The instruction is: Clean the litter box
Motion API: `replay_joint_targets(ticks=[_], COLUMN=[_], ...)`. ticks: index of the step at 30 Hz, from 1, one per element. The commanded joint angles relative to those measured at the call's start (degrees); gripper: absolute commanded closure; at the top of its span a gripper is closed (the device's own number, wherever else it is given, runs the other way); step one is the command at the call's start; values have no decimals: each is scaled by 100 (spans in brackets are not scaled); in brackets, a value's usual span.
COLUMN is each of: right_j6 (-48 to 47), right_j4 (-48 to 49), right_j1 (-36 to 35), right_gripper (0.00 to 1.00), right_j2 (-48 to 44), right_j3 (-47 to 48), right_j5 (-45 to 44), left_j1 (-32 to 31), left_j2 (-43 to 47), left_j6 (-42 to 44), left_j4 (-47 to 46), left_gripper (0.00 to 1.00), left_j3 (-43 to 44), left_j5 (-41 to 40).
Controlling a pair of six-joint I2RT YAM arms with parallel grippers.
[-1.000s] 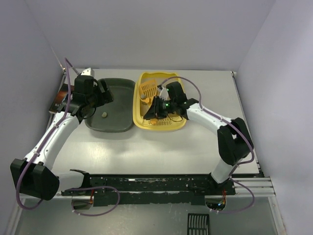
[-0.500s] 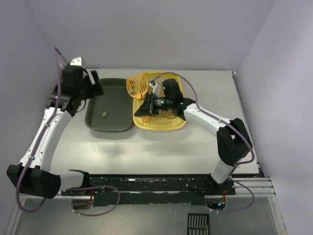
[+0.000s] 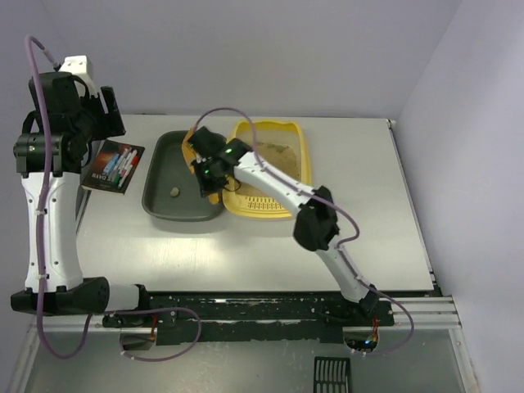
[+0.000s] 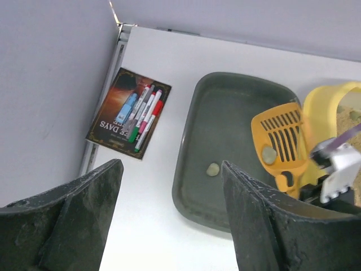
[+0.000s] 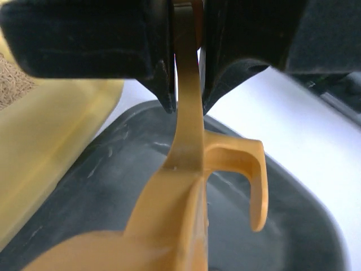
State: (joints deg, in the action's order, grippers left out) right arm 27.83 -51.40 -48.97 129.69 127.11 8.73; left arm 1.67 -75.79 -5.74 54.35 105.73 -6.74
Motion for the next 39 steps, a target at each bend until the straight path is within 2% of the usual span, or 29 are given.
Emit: replay_joint_targets(ticks=[1,4,7,16,18,20,23,26,27,29,31,34,39], right_j6=[-480,-438,-402,-319,-272,-357,-402,-306,-312,-351,-385,-428,-555], right_j4=[-2470,-2321,-2553,-2536,-2340,-1727,-756,-463,-667,-1196,-1614,-1578,-1462], right_j1=[-625,-848,-1085,-1290,-1289,-1224,-839,-150,132,444,694,1006,1512], right_gripper=[100,100,100,100,100,100,100,100,100,100,100,100,100], right_j2=[817,630,697,594,185,-467,-1607,-2356,-2458,-2537,-2545,-2637,-2348], right_j3=[1639,983,848,749,734,434,-348,-988,-1126,-1222,-1508,-2294,-2698], right_j5=[-2331,-2936,-3621,-4172,-4016,-3651,-2491,-1264,-1046,-1208,-1317,-945,-109], left_j1=[225,394,438,449,453,456,452,439,398,134,-463,-1045,-1240], left_j2=[-351,-346,-288,-301,-279,-281,-267,-155,-72,-14,-109,-587,-1851], left_j6=[227,231,190,28,-61,-363,-1160,-1622,-1837,-2122,-2315,-2658,-3488], left_j4=[781,762,726,738,748,749,532,-149,-479,-1140,-1663,-2155,-2131], left_gripper=[19,19,19,19,18,16,15,14,13,3,2,1,1], left_j3=[430,312,180,5,-44,-198,-623,-1271,-1543,-2113,-2370,-2438,-2059], left_j5=[15,115,208,368,623,984,1139,1466,1595,1732,1350,1050,1638])
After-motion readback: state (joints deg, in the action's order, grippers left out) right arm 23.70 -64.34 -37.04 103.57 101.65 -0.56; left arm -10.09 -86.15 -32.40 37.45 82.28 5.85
